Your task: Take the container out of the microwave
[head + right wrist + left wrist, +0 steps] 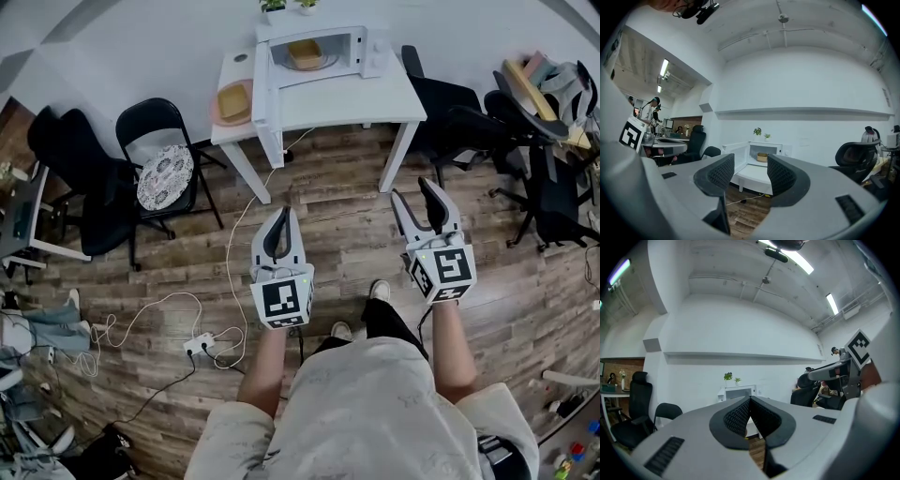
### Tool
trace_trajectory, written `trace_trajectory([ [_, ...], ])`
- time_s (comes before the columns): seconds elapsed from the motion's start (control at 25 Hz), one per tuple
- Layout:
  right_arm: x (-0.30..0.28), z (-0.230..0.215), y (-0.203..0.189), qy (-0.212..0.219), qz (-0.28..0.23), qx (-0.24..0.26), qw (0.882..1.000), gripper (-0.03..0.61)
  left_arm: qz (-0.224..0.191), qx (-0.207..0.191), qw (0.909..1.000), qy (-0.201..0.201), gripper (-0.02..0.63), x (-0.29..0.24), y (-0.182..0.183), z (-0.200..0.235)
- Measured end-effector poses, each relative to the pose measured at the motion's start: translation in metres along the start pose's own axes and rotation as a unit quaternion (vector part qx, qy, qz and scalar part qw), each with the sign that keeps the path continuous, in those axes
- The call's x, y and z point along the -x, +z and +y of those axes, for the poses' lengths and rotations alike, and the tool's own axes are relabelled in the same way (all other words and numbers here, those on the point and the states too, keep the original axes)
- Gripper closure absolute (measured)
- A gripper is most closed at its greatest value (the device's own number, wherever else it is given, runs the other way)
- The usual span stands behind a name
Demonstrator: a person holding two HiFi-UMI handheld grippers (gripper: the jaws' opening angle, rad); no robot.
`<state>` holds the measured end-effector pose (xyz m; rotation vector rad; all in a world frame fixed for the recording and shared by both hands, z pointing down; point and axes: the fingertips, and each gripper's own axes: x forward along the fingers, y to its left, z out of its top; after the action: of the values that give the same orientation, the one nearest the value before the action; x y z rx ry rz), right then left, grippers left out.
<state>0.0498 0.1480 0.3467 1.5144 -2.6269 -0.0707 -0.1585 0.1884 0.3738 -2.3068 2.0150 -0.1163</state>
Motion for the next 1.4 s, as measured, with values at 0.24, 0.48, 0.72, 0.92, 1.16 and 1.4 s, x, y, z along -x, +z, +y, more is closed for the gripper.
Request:
trace_trajectory([
  [0.24,-0.020,-0.018,-0.007,0.007,-0.009,-0.012,1.000,0.359,0.002,0.000,0.9999,0.012,0.607,-0.022,-0.004,-0.003],
  [0.48,-0.056,-0.044,-0.005,0.020,-0.014,-0.016,1.000,0.358,-0.001,0.002,0.9995,0.030,0.606,-0.059,0.003,0.000],
  [0.72,-0.097,-0.077,-0.008,0.039,-0.008,-0.023,0.999,0.359,0.011,0.008,0.9987,0.050,0.607,-0.105,0.002,-0.003],
  [0.92,-0.126,-0.100,-0.013,0.052,0.000,-0.029,0.998,0.359,0.022,0.009,0.9978,0.061,0.607,-0.138,0.001,-0.005],
  [1.16,-0.150,-0.128,-0.019,0.066,0.004,-0.038,0.997,0.359,0.032,0.006,0.9971,0.069,0.607,-0.171,0.000,-0.016],
  [1.4,-0.169,-0.161,-0.025,0.070,0.010,-0.023,0.997,0.359,0.038,0.001,0.9962,0.079,0.607,-0.203,0.005,-0.031],
])
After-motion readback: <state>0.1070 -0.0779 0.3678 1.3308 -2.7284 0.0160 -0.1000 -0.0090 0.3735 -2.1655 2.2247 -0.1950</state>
